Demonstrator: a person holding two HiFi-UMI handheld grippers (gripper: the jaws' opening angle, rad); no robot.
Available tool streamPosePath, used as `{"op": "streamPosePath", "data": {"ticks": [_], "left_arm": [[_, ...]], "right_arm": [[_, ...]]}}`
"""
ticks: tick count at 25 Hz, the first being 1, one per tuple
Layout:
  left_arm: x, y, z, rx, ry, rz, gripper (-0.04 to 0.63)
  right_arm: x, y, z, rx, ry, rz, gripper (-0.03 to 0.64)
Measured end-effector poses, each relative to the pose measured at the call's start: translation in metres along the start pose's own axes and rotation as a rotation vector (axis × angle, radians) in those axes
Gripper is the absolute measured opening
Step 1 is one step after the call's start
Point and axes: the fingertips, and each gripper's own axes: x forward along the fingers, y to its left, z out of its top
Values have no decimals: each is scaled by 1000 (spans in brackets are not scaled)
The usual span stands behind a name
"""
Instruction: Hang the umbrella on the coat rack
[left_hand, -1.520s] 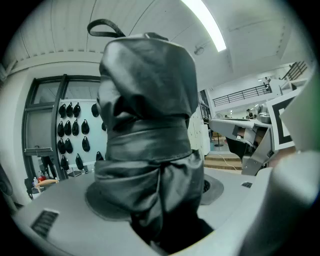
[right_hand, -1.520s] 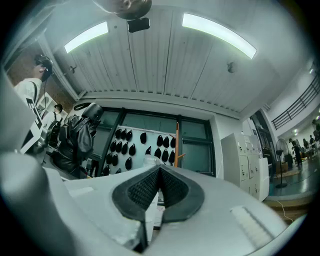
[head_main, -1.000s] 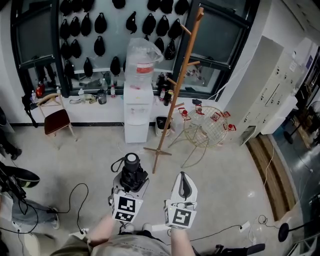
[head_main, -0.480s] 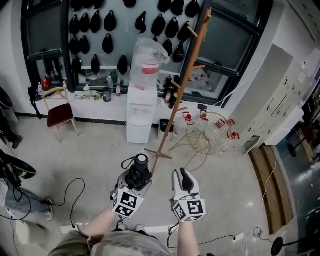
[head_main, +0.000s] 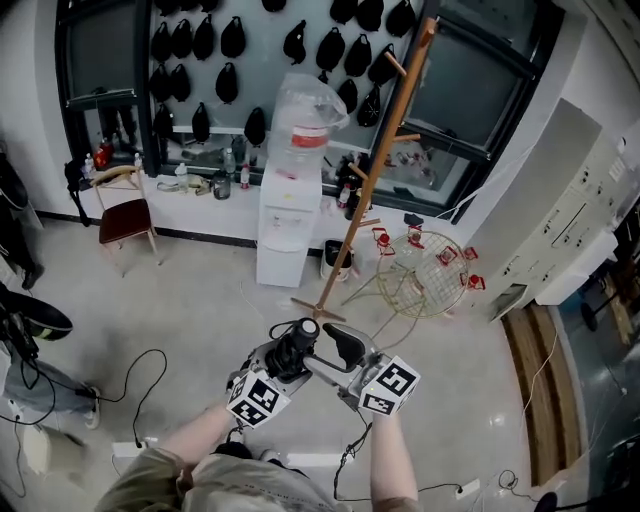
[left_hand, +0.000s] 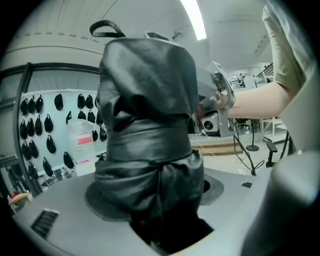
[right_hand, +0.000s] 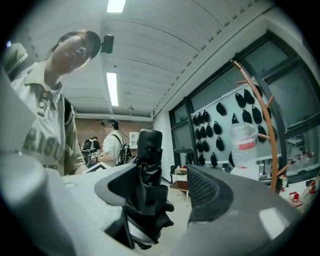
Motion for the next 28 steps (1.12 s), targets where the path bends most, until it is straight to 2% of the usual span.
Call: {"op": "streamPosePath", "data": {"ticks": [3, 5, 8, 12, 16, 19, 22, 28], "left_arm": [[5, 8, -3, -17, 0, -22, 322], [10, 13, -7, 15, 11, -44, 322], [18, 20, -15, 55, 21, -102, 322], [35, 36, -20, 53, 12, -176, 322], [51, 58, -22, 92, 10, -262, 322], [64, 77, -19, 113, -1, -316, 322], [76, 93, -16, 142, -9, -363, 322], [96, 121, -16, 148, -15, -430, 328]], "right_arm": [[9, -2, 0, 54, -24, 78, 304], [19, -1, 0, 78, -28, 128, 304], [40, -8, -7, 77, 5, 155, 304], [57, -33, -13, 88, 26, 141, 304], [76, -60, -14, 86, 40, 120, 304], [92, -78, -9, 98, 14, 119, 301], [108, -95, -4, 97, -9, 114, 267], [127, -135, -4, 86, 7, 25, 204]]}}
